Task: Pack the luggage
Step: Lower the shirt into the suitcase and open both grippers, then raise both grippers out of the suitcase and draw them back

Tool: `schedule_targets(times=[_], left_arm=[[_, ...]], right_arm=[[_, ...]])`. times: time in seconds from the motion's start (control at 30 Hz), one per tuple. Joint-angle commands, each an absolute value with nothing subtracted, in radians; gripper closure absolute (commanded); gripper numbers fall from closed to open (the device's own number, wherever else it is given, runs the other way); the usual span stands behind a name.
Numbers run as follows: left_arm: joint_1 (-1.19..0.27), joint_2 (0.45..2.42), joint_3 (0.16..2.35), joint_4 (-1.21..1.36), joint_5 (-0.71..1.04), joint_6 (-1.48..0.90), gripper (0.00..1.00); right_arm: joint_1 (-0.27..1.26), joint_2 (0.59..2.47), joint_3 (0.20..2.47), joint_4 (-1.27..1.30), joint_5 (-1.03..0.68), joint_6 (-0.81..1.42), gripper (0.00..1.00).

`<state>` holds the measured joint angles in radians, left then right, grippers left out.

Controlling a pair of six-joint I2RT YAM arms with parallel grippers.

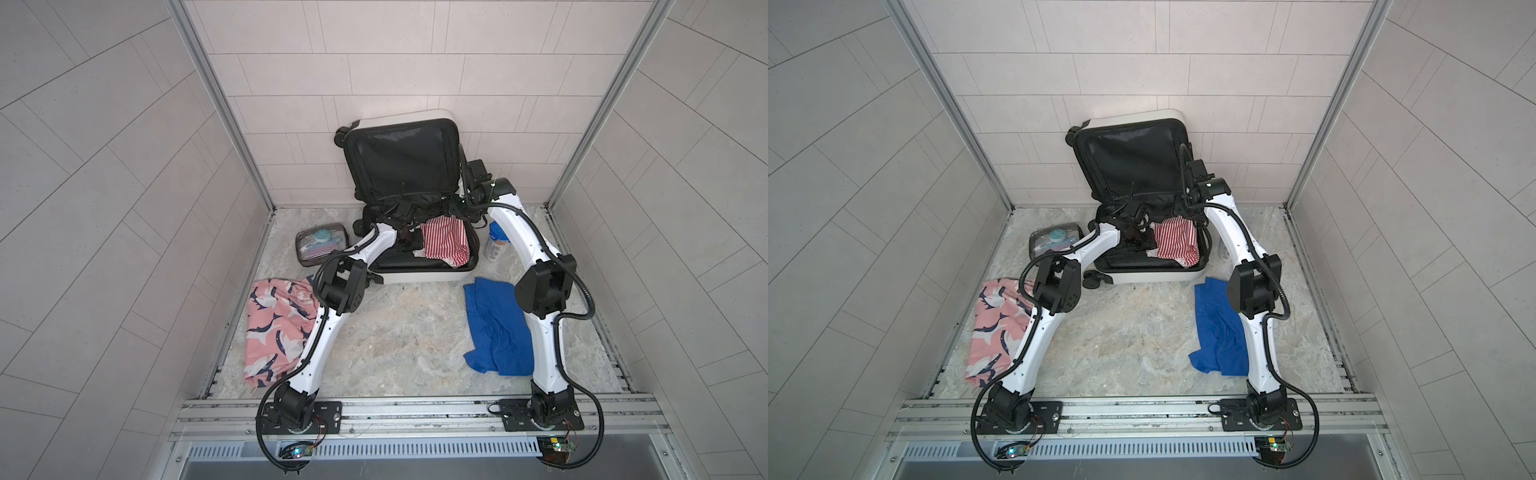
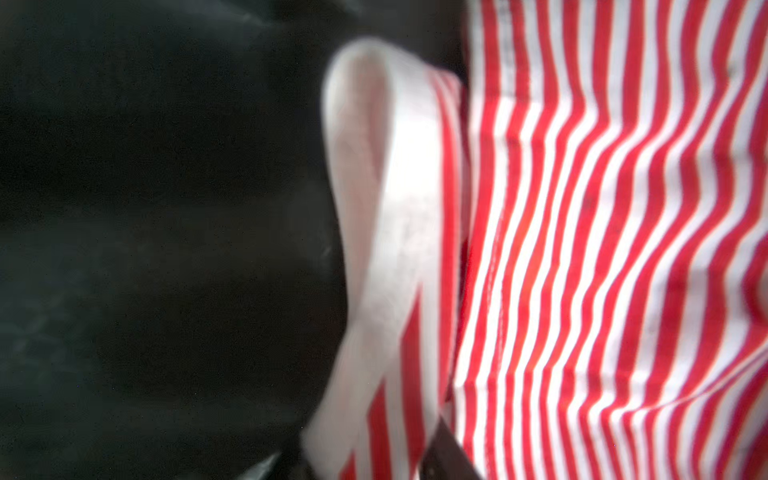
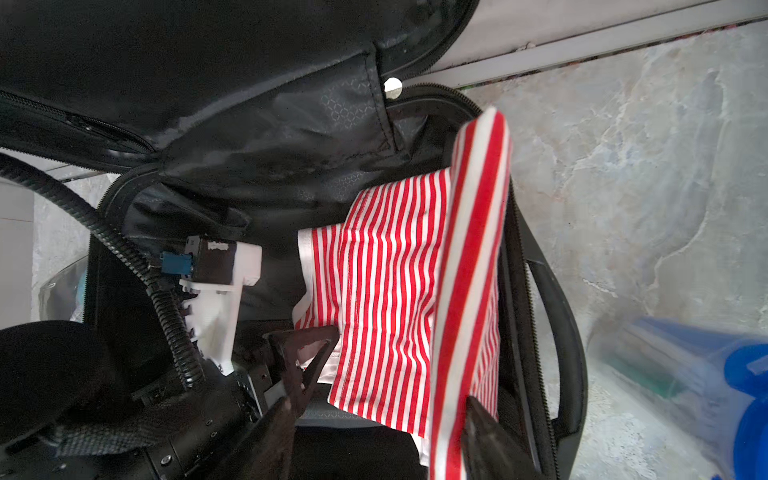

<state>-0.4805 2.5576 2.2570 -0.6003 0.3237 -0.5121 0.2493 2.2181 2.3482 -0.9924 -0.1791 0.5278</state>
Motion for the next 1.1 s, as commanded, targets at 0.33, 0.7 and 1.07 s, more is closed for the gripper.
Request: schedule_targets(times=[0.33,0.7,1.07], left_arm=[[-0.392,2.318,1.938,-0.343,0.332,-0.571,1.0],[-0.316,2.311,1.879,-0.376,0.333,-0.558,1.0],[-0.282,2.308,1.855,-0.436,0.328,-0.554,1.0]], right_arm=[[0.22,2.241,2.344,-0.989,-0.204,0.523,0.34],[0.19,2.274,2.352,-0.986,-0.227,0.514,0.33],[0.164,2.267,2.409,-1.017,-0.224,0.493,0.32]])
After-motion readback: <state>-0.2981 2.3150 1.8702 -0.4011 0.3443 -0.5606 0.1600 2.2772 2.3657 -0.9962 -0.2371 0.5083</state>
